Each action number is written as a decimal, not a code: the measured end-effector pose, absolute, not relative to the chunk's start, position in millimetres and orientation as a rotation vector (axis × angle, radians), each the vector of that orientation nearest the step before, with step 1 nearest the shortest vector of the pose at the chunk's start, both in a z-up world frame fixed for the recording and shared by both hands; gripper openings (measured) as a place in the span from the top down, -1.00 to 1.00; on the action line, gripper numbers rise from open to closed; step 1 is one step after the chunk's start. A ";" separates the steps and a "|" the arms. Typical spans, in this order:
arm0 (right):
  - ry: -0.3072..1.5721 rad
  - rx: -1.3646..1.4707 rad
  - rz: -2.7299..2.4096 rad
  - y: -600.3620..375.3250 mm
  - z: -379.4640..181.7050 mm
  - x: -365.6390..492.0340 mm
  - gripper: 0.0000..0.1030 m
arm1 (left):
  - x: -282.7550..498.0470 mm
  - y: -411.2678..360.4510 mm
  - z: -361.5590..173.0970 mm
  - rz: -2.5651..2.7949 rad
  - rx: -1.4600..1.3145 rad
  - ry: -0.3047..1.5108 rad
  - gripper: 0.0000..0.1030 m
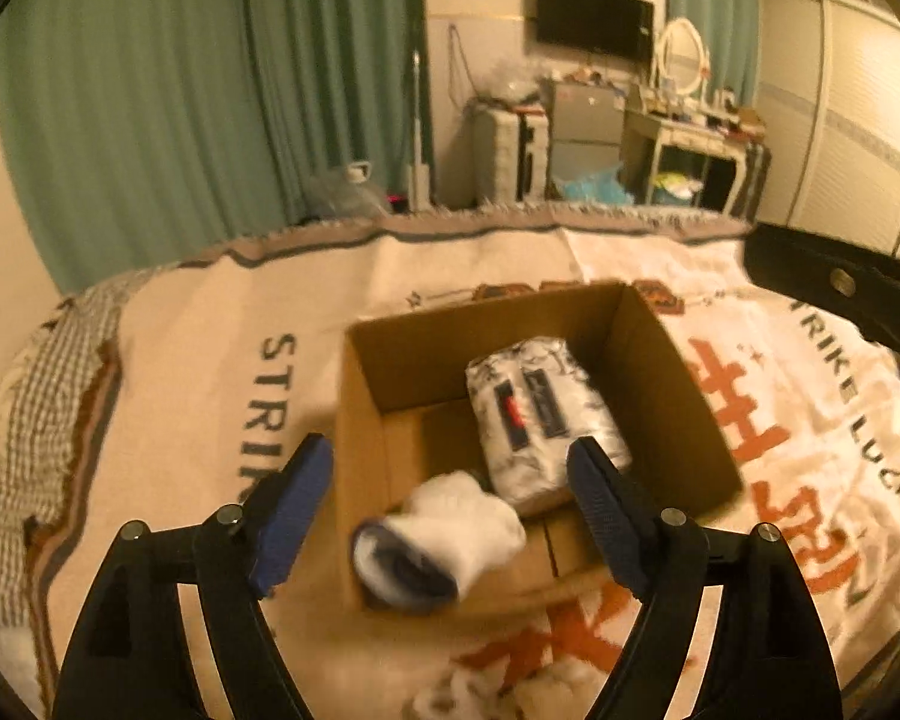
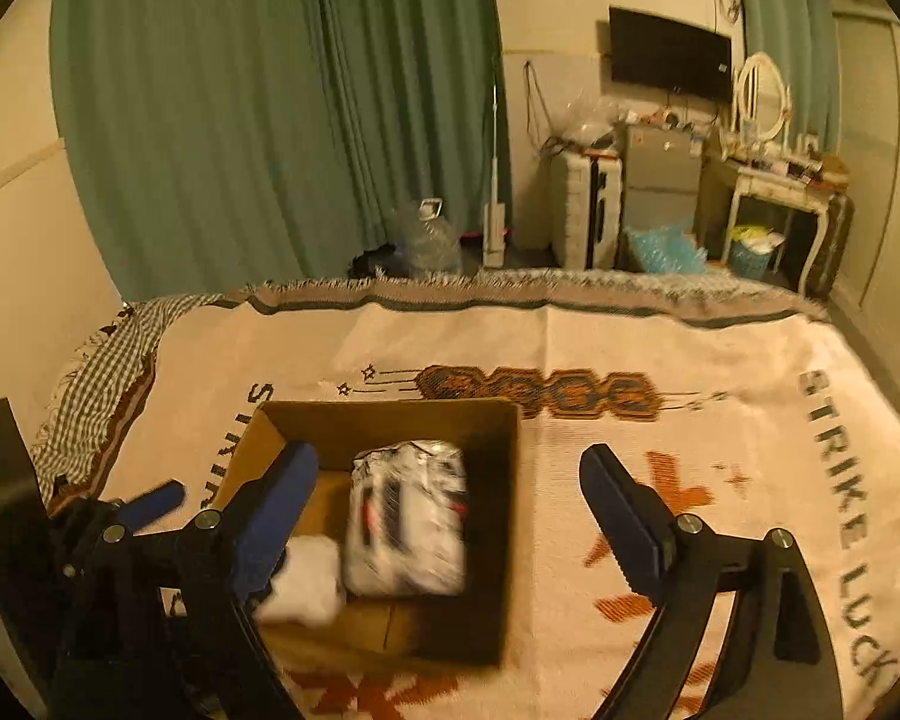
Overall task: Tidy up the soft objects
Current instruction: 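Drop the floral pack into the box with the right tool while the left drops the sock in, then grasp the white crumpled cloth on the blanket with the right tool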
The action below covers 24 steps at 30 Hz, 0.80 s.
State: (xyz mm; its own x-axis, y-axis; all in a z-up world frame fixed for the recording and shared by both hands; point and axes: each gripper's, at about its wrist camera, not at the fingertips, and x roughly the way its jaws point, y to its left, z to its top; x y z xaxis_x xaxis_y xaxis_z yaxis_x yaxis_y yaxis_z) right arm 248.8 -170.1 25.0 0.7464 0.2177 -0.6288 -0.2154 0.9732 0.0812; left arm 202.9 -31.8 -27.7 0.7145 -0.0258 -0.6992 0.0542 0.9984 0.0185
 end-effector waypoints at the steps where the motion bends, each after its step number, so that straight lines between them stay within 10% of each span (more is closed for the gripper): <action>1: 0.678 -0.004 0.240 -170.2 35.2 233.2 -0.74 | 191.1 -28.2 -19.5 -0.043 0.039 0.770 -0.58; 11: 0.670 -0.113 0.148 -179.1 77.5 93.6 -0.77 | 93.1 -7.2 23.0 -0.042 0.143 0.735 -0.61; 24: 0.917 -0.074 0.198 -172.8 -18.3 -13.4 -0.80 | 5.3 13.3 -41.5 0.031 0.115 0.914 -0.74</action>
